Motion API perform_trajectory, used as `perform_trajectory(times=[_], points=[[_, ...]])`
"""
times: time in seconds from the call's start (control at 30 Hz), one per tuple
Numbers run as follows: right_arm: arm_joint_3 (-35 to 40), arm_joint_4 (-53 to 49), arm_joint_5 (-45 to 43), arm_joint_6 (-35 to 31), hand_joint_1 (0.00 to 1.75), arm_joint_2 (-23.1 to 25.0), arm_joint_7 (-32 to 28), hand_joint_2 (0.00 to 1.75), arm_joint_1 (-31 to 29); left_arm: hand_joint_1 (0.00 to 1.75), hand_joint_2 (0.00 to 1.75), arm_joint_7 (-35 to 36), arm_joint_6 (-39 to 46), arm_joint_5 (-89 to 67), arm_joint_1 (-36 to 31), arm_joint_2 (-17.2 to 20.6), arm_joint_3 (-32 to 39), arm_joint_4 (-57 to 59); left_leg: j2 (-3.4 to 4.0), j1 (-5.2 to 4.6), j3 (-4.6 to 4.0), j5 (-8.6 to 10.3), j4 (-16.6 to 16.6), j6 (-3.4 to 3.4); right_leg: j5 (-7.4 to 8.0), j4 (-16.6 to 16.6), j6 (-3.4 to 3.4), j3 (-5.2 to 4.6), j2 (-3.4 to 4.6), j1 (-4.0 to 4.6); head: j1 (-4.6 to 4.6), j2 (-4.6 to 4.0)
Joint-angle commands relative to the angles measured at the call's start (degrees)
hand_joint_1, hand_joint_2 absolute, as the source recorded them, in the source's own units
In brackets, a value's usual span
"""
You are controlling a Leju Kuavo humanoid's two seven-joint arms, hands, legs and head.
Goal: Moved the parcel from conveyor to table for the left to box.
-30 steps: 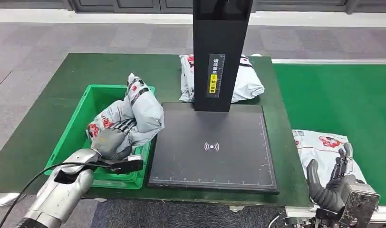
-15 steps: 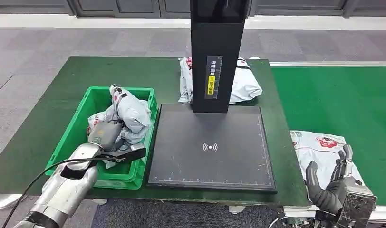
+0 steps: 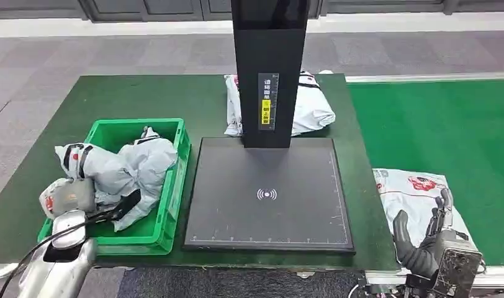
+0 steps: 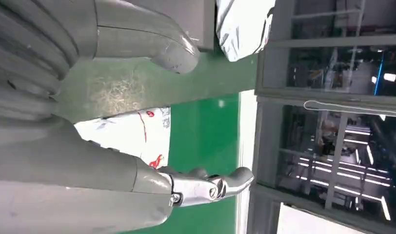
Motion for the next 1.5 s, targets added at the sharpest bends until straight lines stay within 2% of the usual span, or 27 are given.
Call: perform_trajectory(times=[0.03,0.07,0.13,0.23,0.33,0.4,0.43,0.47,0.53,0.57,0.6,0.63,0.73,0.93,1.13,1.17,1.43,1.5], points=[[1.4,3.4,-0.1,-0.8,0.0,0.4,0.5,1.75,-2.4,0.0,1.75,2.8,0.8,-3.0,5.5,-1.6,8.1,-6.8,0.15,0.05,-0.08,-0.06,0.0,0.07,0.01,-0.1,0.03,-0.15,0.1,0.06,0.0,0.0],[1.4,3.3,-0.1,-0.8,0.0,0.3,0.5,1.75,-2.3,0.0,0.0,2.4,1.7,-3.0,5.3,-1.6,7.6,-6.8,0.09,0.11,-0.05,-0.04,-0.1,0.08,0.01,-0.1,0.03,-0.17,0.03,0.12,0.0,-0.02],[1.4,3.4,-0.2,-0.8,0.0,0.2,0.4,1.75,-2.0,0.0,0.0,2.2,2.9,-3.0,4.7,-1.8,6.1,-6.8,-0.04,0.17,0.18,0.0,-0.1,0.11,0.01,-0.2,0.04,-0.27,-0.13,0.18,0.0,-0.02],[1.5,3.9,-0.5,-0.9,0.0,0.1,0.0,1.75,-2.1,0.0,0.0,2.2,6.3,-3.0,3.4,-0.7,1.3,-7.8,-0.32,0.17,0.13,0.05,-0.1,0.09,-0.02,-0.2,0.05,-0.25,-0.39,0.18,0.0,-0.02],[1.6,4.1,-0.6,-1.0,0.0,0.0,-0.2,1.75,-2.2,0.0,0.0,2.2,7.3,-3.0,2.6,-0.7,0.3,-8.1,-0.5,0.16,0.02,0.07,0.0,0.06,-0.03,-0.1,0.06,-0.28,-0.53,0.17,0.0,0.0],[1.5,4.3,-0.9,-1.3,0.0,0.0,-0.4,1.75,-2.2,0.0,0.0,-1.9,13.3,-3.0,1.4,-2.1,0.9,-8.5,-0.56,0.19,-0.03,0.13,0.0,0.1,0.02,-0.2,0.08,-0.29,-0.61,0.2,0.0,0.0],[1.6,4.4,-1.2,-1.4,0.0,-0.1,-0.6,1.75,-2.2,0.0,0.0,-3.1,16.9,-3.0,0.7,-1.6,-0.5,-8.7,-0.58,0.15,-0.03,0.1,0.0,0.07,-0.03,-0.1,0.07,-0.3,-0.61,0.15,0.0,-0.02],[1.8,4.8,-1.4,-1.5,0.0,-0.3,-0.8,1.75,-2.4,0.0,0.0,-5.8,18.2,-3.0,0.0,-2.4,-0.9,-9.3,-0.63,0.18,-0.08,0.16,0.0,0.11,0.03,-0.2,0.09,-0.3,-0.69,0.18,0.0,0.0],[1.8,5.1,-1.5,-1.8,0.0,-0.4,-0.9,1.75,-2.6,0.0,0.0,-6.9,17.8,-2.1,-0.4,-3.3,-0.5,-9.8,-0.62,0.17,-0.1,0.12,0.1,0.07,-0.03,-0.1,0.06,-0.34,-0.68,0.17,0.0,-0.02],[2.0,5.2,-1.8,-1.8,0.0,-0.6,-1.1,1.75,-2.5,0.0,0.0,-8.5,22.3,-3.0,-1.0,-0.4,-4.0,-9.8,-0.74,0.18,-0.15,0.16,0.1,0.12,0.0,-0.1,0.09,-0.33,-0.8,0.19,0.02,0.0],[2.1,5.5,-2.0,-1.8,0.0,-0.7,-1.3,1.75,-2.6,0.0,0.0,-9.0,23.3,-1.7,-0.9,-1.4,-4.4,-10.1,-0.65,0.18,-0.1,0.13,0.1,0.11,-0.01,-0.1,0.08,-0.3,-0.72,0.19,0.0,-0.02],[2.1,5.4,-2.3,-2.3,0.0,-0.7,-1.5,1.75,-2.4,0.0,0.0,-13.9,24.0,2.1,-1.6,-3.2,-2.8,-10.0,-0.66,0.18,-0.11,0.17,0.1,0.13,0.02,-0.2,0.09,-0.3,-0.75,0.19,0.0,-0.02],[2.0,5.1,-2.9,-2.8,0.0,-0.9,-1.9,1.75,-1.8,0.0,0.0,-16.9,24.0,3.1,-3.5,-5.2,-2.4,-9.6,-0.69,0.15,-0.08,0.14,0.1,0.1,-0.01,-0.1,0.09,-0.26,-0.74,0.15,0.0,0.0],[1.5,4.3,-3.1,-2.6,0.0,-0.5,-2.1,1.75,-0.8,0.0,0.0,-20.5,25.3,8.0,-4.7,-5.1,-2.8,-8.3,-0.79,0.16,-0.09,0.19,0.1,0.14,0.04,-0.2,0.12,-0.23,-0.83,0.16,0.02,0.0],[1.5,4.3,-3.1,-2.6,0.0,-0.5,-2.1,1.75,-0.8,0.0,0.0,-20.5,25.3,8.0,-4.7,-5.1,-2.8,-8.3,-0.74,0.15,-0.07,0.18,0.1,0.14,0.03,-0.2,0.1,-0.26,-0.78,0.16,0.0,0.0],[1.4,4.8,-2.8,-2.9,0.0,-0.8,-1.9,1.75,-0.9,0.0,0.0,-27.8,32.3,20.5,-4.4,-6.4,-2.2,-10.2,-0.69,0.13,-0.05,0.13,0.1,0.1,-0.01,-0.1,0.1,-0.27,-0.71,0.14,0.0,0.0],[1.1,5.3,-2.8,-2.9,0.0,-0.8,-1.9,1.75,-1.1,0.0,0.0,-27.7,31.4,20.8,-4.3,-6.3,-2.2,-11.9,-0.62,0.12,-0.04,0.08,0.2,0.07,-0.04,-0.1,0.08,-0.28,-0.61,0.12,0.0,0.0],[0.2,7.6,-0.5,-3.0,0.0,-2.0,0.6,1.75,-2.2,0.0,0.0,-36.0,29.5,38.0,-3.2,-7.9,-1.8,-14.9,-0.62,0.13,-0.06,0.09,0.2,0.08,-0.03,-0.1,0.08,-0.29,-0.63,0.13,0.02,0.0]])
